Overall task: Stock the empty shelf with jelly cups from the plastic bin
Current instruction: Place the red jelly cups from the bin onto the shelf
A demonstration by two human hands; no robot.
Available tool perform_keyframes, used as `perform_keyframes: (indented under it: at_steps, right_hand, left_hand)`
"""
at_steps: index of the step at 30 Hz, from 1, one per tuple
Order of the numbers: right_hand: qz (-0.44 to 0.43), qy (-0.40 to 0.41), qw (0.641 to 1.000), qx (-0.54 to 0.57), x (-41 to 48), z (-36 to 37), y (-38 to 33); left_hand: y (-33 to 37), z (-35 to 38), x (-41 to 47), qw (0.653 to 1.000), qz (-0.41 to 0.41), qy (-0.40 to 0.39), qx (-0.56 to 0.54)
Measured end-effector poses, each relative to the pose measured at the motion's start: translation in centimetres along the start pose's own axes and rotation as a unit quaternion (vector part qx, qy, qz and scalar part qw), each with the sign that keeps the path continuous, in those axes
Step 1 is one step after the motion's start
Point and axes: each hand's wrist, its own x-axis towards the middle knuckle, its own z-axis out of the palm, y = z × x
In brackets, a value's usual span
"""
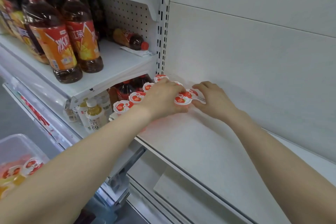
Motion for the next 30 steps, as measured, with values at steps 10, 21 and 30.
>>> perform_keyframes:
  at_steps: [10, 21, 30]
  right_hand:
    - [-0.005, 0.019, 0.995, -0.097, -1.3, -0.3, 2.1]
    - [-0.006, 0.059, 0.992, -0.115, -1.4, -1.9, -0.2]
    - [-0.063, 0.091, 0.985, -0.135, -3.4, -2.5, -9.7]
  left_hand:
    - [0.5, 2.3, 0.5, 0.995, -0.016, -0.045, 0.090]
    - [-0.1, 0.6, -0.8, 0.997, 0.000, -0.034, 0.070]
    - [-5.7, -4.9, -8.5, 0.994, 0.020, 0.085, 0.069]
